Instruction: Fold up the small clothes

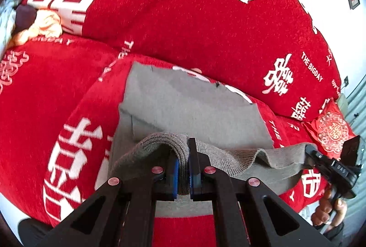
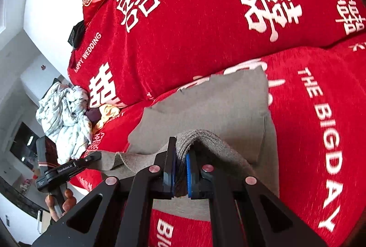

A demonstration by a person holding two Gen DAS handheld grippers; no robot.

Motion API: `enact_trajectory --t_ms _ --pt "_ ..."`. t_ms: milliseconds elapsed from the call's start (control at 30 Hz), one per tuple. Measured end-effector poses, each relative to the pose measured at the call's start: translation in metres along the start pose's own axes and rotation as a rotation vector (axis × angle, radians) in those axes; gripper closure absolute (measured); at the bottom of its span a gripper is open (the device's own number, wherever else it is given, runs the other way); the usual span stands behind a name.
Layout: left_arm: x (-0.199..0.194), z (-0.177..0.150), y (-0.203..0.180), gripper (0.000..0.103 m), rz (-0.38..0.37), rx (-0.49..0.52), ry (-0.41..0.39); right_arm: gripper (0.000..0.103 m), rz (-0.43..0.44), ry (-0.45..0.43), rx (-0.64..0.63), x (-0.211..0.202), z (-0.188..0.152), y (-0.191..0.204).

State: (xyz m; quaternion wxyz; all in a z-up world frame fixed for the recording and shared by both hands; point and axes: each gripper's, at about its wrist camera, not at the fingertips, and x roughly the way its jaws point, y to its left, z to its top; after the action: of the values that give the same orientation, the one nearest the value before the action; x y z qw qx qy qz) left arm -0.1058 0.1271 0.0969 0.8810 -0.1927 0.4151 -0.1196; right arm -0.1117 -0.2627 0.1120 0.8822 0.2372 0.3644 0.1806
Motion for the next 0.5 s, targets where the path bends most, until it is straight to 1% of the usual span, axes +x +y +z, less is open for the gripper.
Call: enact_trajectory --t_ms 167,233,300,500 --pt "0.008 0.023 -0.003 0.096 0.033 0.001 -0.033 0.096 -0.046 -0.03 -0.006 0.007 0.022 0.007" --pt "0.014 0.033 -0.003 0.096 0.047 -0.009 -0.042 0.096 -0.077 -0.039 -0.013 0.014 0.029 0.009" --pt "0.021 0.041 -0.002 0.096 0.061 -0.022 -0.043 0.096 -0.111 -0.039 -0.014 0.022 0.036 0.008" --pt "0.039 0.062 -0.002 0.096 0.082 -0.033 -0.034 0.096 -0.139 -0.037 -0.013 0.04 0.053 0.006"
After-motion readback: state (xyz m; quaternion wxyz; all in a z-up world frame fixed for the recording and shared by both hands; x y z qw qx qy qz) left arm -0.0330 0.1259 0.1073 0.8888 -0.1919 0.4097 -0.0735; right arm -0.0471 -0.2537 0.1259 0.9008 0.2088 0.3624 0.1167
